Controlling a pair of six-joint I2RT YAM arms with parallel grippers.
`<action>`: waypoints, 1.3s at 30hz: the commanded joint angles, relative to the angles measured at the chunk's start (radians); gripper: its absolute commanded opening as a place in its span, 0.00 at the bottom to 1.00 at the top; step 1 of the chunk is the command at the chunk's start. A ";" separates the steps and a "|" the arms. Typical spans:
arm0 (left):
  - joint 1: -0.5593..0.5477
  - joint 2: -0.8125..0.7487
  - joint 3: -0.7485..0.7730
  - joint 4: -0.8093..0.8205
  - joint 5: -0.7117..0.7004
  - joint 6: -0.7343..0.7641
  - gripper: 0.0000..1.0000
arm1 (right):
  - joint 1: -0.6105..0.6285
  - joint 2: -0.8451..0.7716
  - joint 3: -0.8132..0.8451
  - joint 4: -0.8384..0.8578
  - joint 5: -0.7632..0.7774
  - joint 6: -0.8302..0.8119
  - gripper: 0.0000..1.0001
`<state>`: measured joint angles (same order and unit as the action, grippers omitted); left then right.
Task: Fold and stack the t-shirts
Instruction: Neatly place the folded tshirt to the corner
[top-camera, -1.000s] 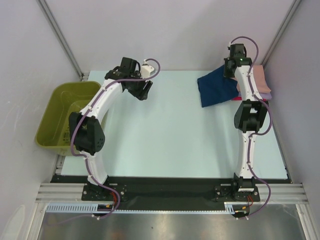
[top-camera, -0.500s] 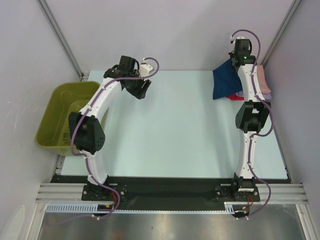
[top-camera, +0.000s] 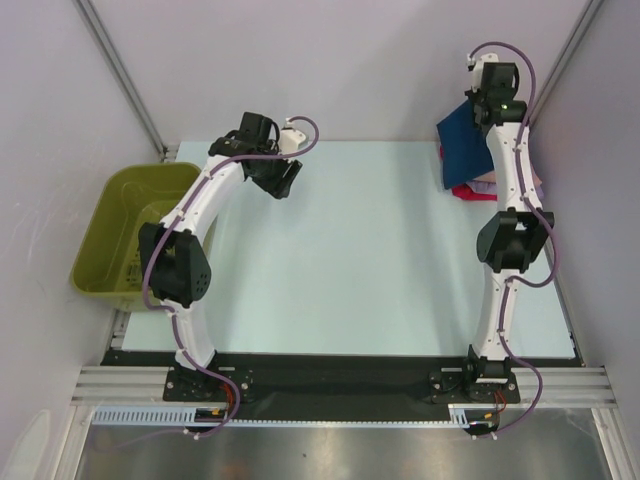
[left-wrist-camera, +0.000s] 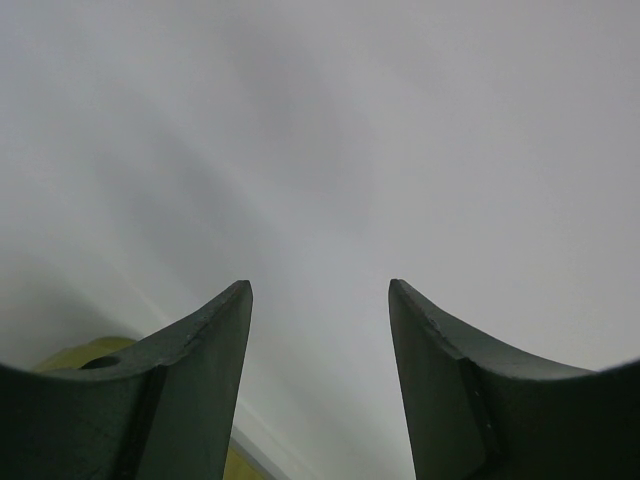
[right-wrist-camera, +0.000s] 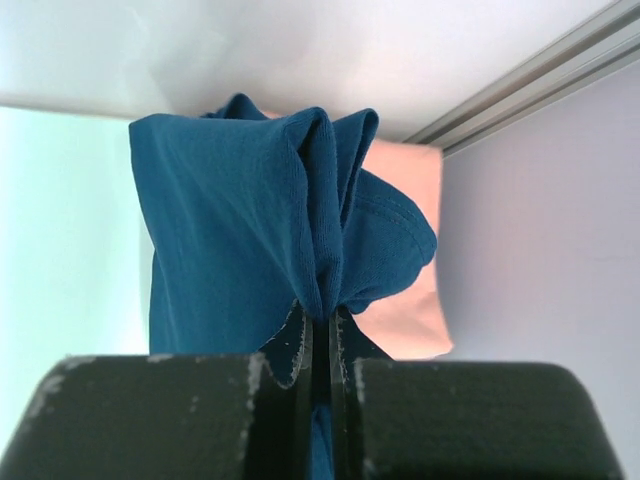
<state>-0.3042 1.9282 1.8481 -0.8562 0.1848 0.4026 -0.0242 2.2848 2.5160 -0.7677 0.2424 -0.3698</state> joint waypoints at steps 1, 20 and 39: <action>0.007 -0.006 0.039 -0.003 -0.015 0.021 0.63 | -0.006 -0.094 0.033 0.024 0.017 -0.041 0.00; 0.007 -0.018 0.020 -0.004 -0.053 0.045 0.63 | -0.128 -0.004 0.032 0.110 -0.143 -0.054 0.00; 0.007 0.040 0.045 -0.035 -0.108 0.059 0.63 | -0.226 0.151 -0.043 0.450 -0.184 -0.116 0.00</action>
<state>-0.3042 1.9606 1.8500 -0.8822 0.0948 0.4465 -0.2367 2.4294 2.4763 -0.4572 0.0368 -0.4484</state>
